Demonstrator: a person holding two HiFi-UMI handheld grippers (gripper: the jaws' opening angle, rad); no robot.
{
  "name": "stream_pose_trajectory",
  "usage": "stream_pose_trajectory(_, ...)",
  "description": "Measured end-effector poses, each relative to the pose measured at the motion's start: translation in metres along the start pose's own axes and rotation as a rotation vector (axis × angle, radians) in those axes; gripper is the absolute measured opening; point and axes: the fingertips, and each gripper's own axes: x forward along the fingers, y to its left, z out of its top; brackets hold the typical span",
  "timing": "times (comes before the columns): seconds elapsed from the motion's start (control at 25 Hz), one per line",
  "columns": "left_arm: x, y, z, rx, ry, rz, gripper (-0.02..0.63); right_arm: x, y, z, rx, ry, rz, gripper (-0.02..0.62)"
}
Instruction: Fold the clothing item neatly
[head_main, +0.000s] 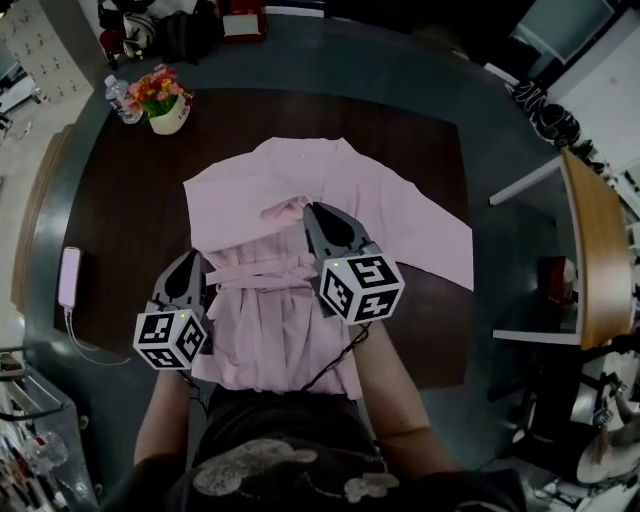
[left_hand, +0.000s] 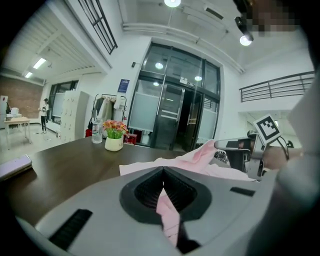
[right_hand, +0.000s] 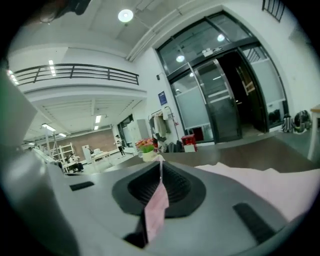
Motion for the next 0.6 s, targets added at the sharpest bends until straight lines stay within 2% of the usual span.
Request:
stream_pose_trajectory(0.2, 0.019, -0.022, -0.007, 0.015, 0.024, -0.044, 0.011, -0.05, -0.083, -0.018, 0.047, 0.02, -0.176, 0.006)
stream_pose_trajectory(0.44, 0.047, -0.037, -0.03, 0.043, 0.098, -0.079, 0.011, -0.082, -0.139, -0.091, 0.153, 0.163, -0.314, 0.006)
stream_pose_trajectory(0.52, 0.054, -0.033, -0.039, 0.046, 0.131, -0.071, 0.011, -0.089, -0.15, -0.111, 0.139, 0.218, -0.381, 0.01)
stream_pose_trajectory(0.6, 0.059, -0.03, -0.043, 0.045, 0.151, -0.066, 0.011, -0.098, -0.155, -0.113, 0.07, 0.237, -0.441, 0.051)
